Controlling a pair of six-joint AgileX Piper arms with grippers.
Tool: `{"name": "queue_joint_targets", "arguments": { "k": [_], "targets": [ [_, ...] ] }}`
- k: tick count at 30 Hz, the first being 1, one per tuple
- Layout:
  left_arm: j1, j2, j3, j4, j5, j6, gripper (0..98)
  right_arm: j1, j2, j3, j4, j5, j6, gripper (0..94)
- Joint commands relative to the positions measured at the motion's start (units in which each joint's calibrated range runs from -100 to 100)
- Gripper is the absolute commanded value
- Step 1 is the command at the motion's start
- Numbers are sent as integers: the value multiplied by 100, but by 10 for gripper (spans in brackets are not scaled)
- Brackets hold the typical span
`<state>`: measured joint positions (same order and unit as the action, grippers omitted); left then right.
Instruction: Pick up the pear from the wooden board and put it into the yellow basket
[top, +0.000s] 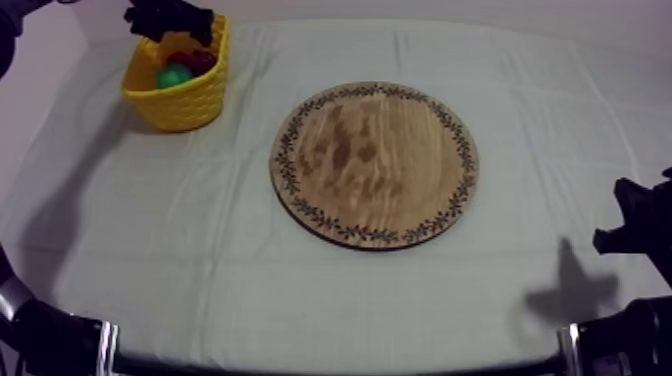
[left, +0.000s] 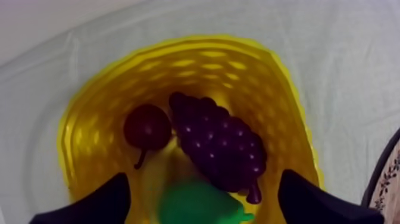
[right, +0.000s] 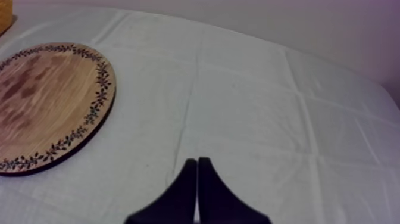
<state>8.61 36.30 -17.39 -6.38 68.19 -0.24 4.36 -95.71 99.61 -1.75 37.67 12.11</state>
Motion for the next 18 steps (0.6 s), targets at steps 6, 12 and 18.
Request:
{"name": "queue_joint_targets", "arguments": {
  "k": [6,12,18],
  "targets": [
    [-103,-726,466,29,-454,-4,854,0,-5,5,2,-1,0,3],
    [-325,-2017,1339,154,-1346,-135,594,0,-5,5,2,-1,-2,3],
    [-380,-3497,2211,-95,-1972,80,264,0,-5,5,2,-1,-2,3]
  ]
}}
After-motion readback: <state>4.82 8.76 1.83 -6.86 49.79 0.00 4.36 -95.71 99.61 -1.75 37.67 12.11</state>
